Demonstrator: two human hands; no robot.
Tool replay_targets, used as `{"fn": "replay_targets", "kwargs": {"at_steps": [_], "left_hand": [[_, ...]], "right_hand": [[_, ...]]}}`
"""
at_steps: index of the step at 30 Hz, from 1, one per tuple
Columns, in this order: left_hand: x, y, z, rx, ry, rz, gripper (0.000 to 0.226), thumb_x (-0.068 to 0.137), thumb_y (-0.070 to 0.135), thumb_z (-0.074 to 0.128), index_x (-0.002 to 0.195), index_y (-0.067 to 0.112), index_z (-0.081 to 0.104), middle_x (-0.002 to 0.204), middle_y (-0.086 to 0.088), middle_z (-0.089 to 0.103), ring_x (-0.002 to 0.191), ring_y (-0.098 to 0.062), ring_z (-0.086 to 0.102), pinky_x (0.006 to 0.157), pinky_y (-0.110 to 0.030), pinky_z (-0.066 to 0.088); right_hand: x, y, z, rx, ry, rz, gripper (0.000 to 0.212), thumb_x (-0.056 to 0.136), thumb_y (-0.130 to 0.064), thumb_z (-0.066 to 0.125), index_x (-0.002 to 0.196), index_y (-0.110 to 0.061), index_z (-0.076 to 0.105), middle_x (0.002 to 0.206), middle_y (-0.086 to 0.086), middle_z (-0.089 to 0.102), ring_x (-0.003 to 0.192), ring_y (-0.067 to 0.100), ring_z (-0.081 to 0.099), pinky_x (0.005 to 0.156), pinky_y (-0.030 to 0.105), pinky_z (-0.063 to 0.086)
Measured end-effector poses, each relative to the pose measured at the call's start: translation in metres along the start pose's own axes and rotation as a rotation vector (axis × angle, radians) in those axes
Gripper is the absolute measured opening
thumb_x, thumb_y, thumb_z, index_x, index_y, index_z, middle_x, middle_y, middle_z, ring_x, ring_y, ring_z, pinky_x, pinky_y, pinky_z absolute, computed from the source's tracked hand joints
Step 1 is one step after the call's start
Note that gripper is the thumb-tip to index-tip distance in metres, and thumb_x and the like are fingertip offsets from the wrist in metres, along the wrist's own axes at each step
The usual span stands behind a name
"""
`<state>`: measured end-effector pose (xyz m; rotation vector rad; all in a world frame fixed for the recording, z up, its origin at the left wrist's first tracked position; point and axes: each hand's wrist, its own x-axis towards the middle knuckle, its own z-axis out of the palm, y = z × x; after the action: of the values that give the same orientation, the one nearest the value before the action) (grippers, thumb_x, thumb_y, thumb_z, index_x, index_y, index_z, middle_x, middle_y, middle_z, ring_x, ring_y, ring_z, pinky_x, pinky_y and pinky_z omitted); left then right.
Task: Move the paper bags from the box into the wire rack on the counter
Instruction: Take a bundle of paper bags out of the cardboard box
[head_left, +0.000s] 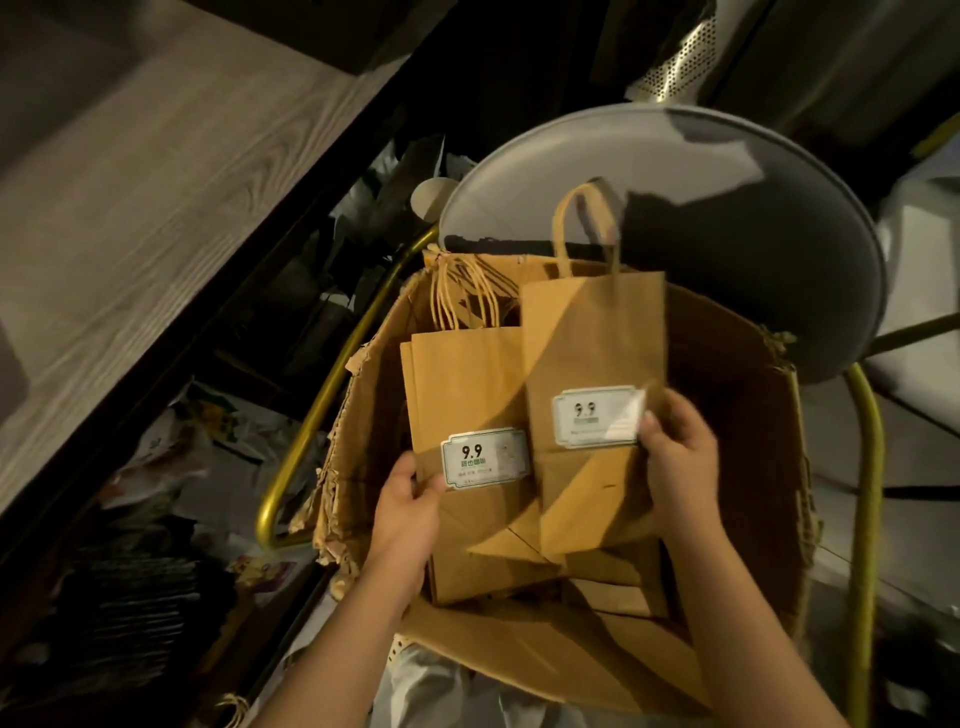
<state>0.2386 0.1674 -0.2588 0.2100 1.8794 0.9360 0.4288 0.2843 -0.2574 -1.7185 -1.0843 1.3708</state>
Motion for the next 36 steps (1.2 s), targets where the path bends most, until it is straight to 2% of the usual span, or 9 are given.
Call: {"fn": "replay_targets", "kwargs": {"at_steps": [4, 9, 11, 14, 17, 20, 22, 27, 36], "left_hand": [[-0.008, 0.004, 0.010, -0.075, -0.089, -0.010, 0.025, 0.098, 0.017, 0.049, 0.111, 0.037, 0.054, 0.113, 0.005, 0.066, 0.105, -0.014, 0.061, 0.093, -0.044, 0.051], [-0.014, 0.008, 0.016, -0.093, -0.039, -0.035, 0.041, 0.100, 0.042, 0.036, 0.141, 0.038, 0.034, 0.129, 0.007, 0.050, 0.120, -0.022, 0.048, 0.099, -0.045, 0.043], [-0.016, 0.007, 0.015, -0.048, -0.037, 0.004, 0.048, 0.096, 0.052, 0.034, 0.142, 0.038, 0.031, 0.125, 0.006, 0.051, 0.115, -0.021, 0.050, 0.094, -0.041, 0.045], [-0.017, 0.007, 0.014, -0.015, -0.090, 0.121, 0.044, 0.091, 0.038, 0.057, 0.127, 0.044, 0.033, 0.110, 0.018, 0.056, 0.100, -0.004, 0.055, 0.076, -0.026, 0.047], [-0.013, 0.004, 0.012, 0.044, -0.087, 0.151, 0.057, 0.090, 0.024, 0.064, 0.134, 0.042, 0.032, 0.116, 0.015, 0.057, 0.109, -0.011, 0.054, 0.089, -0.037, 0.048], [-0.009, 0.002, 0.011, 0.085, -0.061, 0.162, 0.059, 0.091, 0.021, 0.062, 0.138, 0.039, 0.031, 0.113, 0.019, 0.054, 0.111, -0.012, 0.051, 0.091, -0.037, 0.045], [-0.009, 0.002, 0.008, 0.108, -0.046, 0.176, 0.058, 0.092, 0.020, 0.061, 0.137, 0.039, 0.031, 0.108, 0.023, 0.051, 0.110, -0.009, 0.049, 0.088, -0.033, 0.043], [-0.008, 0.003, 0.003, 0.175, -0.023, 0.179, 0.060, 0.095, 0.019, 0.056, 0.144, 0.036, 0.026, 0.117, 0.020, 0.044, 0.109, -0.004, 0.040, 0.093, -0.031, 0.037], [-0.002, -0.003, 0.002, 0.126, -0.015, 0.140, 0.058, 0.095, 0.014, 0.056, 0.142, 0.036, 0.029, 0.115, 0.017, 0.049, 0.107, -0.008, 0.046, 0.089, -0.031, 0.041]], "right_hand": [[-0.009, 0.018, 0.023, -0.045, -0.180, 0.176, 0.020, 0.099, -0.012, 0.051, 0.115, -0.022, 0.054, 0.102, -0.010, 0.062, 0.086, 0.000, 0.056, 0.066, 0.018, 0.043], [-0.024, 0.036, 0.044, -0.088, -0.265, 0.176, 0.041, 0.097, -0.020, 0.055, 0.136, -0.016, 0.046, 0.129, 0.001, 0.058, 0.117, 0.019, 0.057, 0.097, 0.038, 0.050], [-0.030, 0.039, 0.048, -0.039, -0.275, 0.187, 0.044, 0.098, -0.023, 0.054, 0.140, -0.022, 0.042, 0.130, -0.003, 0.059, 0.118, 0.016, 0.057, 0.091, 0.032, 0.054], [-0.038, 0.038, 0.052, 0.028, -0.274, 0.167, 0.036, 0.099, -0.021, 0.052, 0.134, -0.027, 0.047, 0.121, -0.008, 0.063, 0.112, 0.010, 0.061, 0.083, 0.025, 0.055], [-0.037, 0.040, 0.051, 0.034, -0.324, 0.171, 0.027, 0.098, -0.021, 0.053, 0.124, -0.029, 0.056, 0.118, -0.005, 0.068, 0.109, 0.013, 0.064, 0.090, 0.035, 0.055], [-0.033, 0.039, 0.047, 0.031, -0.381, 0.235, 0.023, 0.098, -0.024, 0.054, 0.121, -0.026, 0.056, 0.114, -0.002, 0.067, 0.101, 0.013, 0.065, 0.075, 0.018, 0.053], [-0.027, 0.044, 0.043, -0.053, -0.339, 0.266, 0.027, 0.098, -0.030, 0.052, 0.126, -0.026, 0.052, 0.117, -0.004, 0.062, 0.103, 0.011, 0.059, 0.073, 0.017, 0.049], [0.004, 0.084, 0.015, -0.325, -0.063, 0.415, 0.050, 0.093, -0.022, 0.060, 0.140, -0.022, 0.043, 0.138, 0.006, 0.047, 0.122, 0.028, 0.050, 0.102, 0.046, 0.045], [0.023, 0.120, -0.017, -0.715, -0.084, 0.488, 0.057, 0.084, -0.023, 0.071, 0.135, -0.018, 0.044, 0.134, 0.014, 0.041, 0.118, 0.034, 0.049, 0.093, 0.049, 0.052]]}}
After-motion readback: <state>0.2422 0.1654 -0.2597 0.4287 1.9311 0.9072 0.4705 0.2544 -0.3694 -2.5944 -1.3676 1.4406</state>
